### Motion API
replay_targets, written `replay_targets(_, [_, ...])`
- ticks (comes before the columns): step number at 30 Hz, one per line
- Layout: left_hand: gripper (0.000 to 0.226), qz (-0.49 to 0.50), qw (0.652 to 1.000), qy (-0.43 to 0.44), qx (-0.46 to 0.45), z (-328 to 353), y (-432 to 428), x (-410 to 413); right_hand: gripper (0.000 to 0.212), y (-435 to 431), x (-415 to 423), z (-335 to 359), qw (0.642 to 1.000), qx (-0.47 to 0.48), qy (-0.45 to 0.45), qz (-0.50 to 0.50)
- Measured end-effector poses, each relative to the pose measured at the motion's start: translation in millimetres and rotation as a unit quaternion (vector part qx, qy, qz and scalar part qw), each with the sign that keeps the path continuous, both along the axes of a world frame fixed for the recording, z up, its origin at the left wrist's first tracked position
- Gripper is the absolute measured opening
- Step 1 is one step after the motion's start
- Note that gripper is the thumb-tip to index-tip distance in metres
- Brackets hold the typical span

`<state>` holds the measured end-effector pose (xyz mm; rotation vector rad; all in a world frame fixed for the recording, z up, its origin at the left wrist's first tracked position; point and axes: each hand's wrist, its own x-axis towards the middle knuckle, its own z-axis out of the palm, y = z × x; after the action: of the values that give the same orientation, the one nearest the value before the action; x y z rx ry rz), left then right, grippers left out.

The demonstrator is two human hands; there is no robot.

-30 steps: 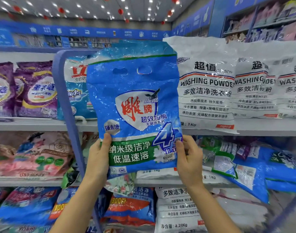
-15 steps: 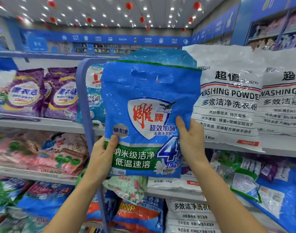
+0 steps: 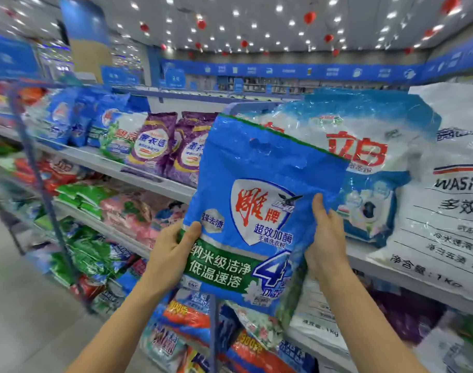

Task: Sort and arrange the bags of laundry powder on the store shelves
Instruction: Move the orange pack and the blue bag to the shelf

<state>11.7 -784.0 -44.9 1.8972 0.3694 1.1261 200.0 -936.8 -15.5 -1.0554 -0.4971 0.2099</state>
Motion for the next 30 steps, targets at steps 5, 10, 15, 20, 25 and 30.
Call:
replay_targets(5, [0.086, 0.056, 0.997, 0.021, -0.043, -13, 35, -41, 0.018, 66, -10, 2, 0.994, -0.016, 0.066, 0.091])
replay_targets(10, [0.060, 0.143, 0.986, 0.003, -0.084, -25, 87, -90, 0.020, 143, -51, 3, 0.980, -0.031, 0.053, 0.191])
replay_targets(15, [0.043, 0.229, 0.964, -0.044, -0.127, -32, 166, -146, 0.038, 230, -110, -19, 0.937, -0.060, 0.004, 0.345])
replay_targets(20, [0.042, 0.231, 0.957, -0.067, -0.165, -21, 264, -202, 0.049, 326, -178, -39, 0.908, -0.116, 0.003, 0.403])
replay_targets(25, [0.044, 0.231, 0.951, -0.079, -0.191, -11, 352, -243, 0.057, 420, -225, -38, 0.909, -0.157, -0.009, 0.386])
replay_targets(30, [0.042, 0.213, 0.938, -0.061, -0.268, -22, 429, -262, 0.039, 500, -253, -42, 0.930, -0.175, -0.021, 0.324])
